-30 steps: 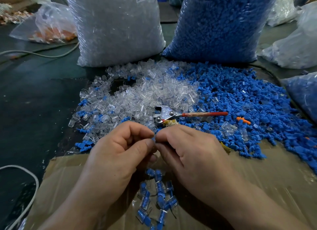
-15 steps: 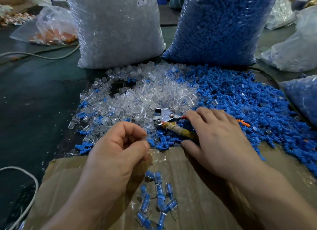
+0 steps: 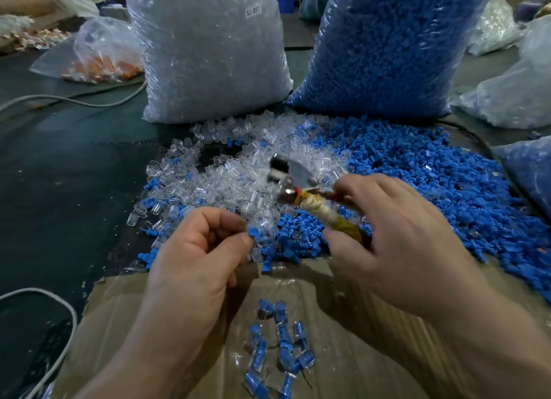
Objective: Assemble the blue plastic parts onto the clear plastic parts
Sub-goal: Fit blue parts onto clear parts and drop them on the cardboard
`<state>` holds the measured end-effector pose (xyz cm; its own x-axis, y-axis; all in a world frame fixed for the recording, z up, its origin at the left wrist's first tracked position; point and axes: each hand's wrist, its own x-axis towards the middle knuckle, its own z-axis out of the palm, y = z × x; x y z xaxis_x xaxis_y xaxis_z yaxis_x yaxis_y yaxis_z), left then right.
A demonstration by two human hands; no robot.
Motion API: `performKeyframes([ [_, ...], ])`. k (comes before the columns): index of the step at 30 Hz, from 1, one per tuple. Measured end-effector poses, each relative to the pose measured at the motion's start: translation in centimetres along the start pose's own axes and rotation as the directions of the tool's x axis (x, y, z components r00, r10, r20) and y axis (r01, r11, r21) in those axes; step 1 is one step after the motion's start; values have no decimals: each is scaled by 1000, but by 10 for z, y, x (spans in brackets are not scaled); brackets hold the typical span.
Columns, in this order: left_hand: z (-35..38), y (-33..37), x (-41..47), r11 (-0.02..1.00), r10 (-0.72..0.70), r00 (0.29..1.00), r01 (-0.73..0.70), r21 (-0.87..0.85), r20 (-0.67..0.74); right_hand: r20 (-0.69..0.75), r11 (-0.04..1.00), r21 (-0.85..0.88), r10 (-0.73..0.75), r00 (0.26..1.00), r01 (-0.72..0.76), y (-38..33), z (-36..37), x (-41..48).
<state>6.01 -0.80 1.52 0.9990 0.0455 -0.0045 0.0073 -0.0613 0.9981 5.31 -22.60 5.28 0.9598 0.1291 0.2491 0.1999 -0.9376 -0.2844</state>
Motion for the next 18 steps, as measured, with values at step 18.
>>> performKeyframes([
  [18, -1, 7, -6, 986, 21, 1000, -18, -165, 17, 189, 985, 56, -172, 967, 164, -6, -2, -7],
])
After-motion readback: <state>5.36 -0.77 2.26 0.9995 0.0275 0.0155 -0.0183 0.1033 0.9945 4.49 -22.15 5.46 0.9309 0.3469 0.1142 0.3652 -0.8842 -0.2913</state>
